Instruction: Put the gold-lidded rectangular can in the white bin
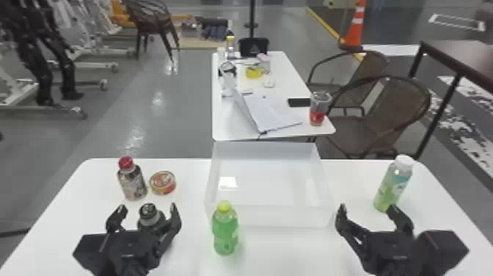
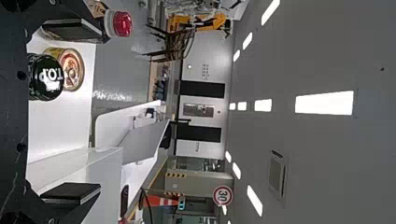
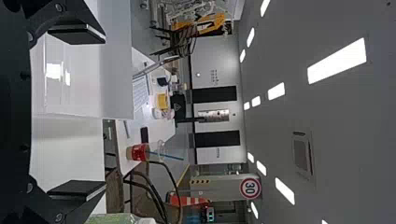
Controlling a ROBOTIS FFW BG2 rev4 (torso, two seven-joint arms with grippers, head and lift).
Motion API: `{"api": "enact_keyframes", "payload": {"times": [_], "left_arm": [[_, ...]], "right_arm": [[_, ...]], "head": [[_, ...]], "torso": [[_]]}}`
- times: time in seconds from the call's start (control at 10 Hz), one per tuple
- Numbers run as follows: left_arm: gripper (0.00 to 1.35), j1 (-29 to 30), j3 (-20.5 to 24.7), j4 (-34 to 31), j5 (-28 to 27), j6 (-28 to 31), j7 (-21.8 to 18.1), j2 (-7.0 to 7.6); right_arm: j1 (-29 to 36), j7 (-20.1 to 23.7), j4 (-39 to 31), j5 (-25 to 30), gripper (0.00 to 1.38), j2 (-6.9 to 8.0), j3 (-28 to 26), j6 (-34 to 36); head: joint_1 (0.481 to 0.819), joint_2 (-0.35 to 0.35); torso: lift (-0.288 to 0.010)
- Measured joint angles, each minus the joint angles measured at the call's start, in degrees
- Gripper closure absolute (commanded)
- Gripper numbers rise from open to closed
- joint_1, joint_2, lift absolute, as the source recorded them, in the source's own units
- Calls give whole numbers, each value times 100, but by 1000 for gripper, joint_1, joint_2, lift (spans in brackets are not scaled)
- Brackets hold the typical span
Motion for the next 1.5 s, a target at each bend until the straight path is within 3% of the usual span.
{"api": "enact_keyframes", "payload": {"times": [0.2,0.5,0.9,1.1,1.5], "left_arm": [[144,2,12,0,-9,-7,0,-15],[144,21,37,-2,-31,21,0,-50],[144,49,60,-12,-27,6,0,-45],[144,57,67,-15,-27,1,0,-39],[144,63,71,-18,-17,36,0,-40]], "right_arm": [[41,-169,-42,60,191,0,0,-85],[443,-1708,-388,352,185,0,62,-325],[821,-3359,-443,456,183,0,-8,-825],[1047,-3599,-306,296,182,0,-107,-968],[1148,-3570,453,-38,182,0,-158,-1406]], "head": [[549,0],[549,0],[549,0],[549,0],[549,0]], "torso": [[-100],[-100],[-100],[-100],[-100]]}}
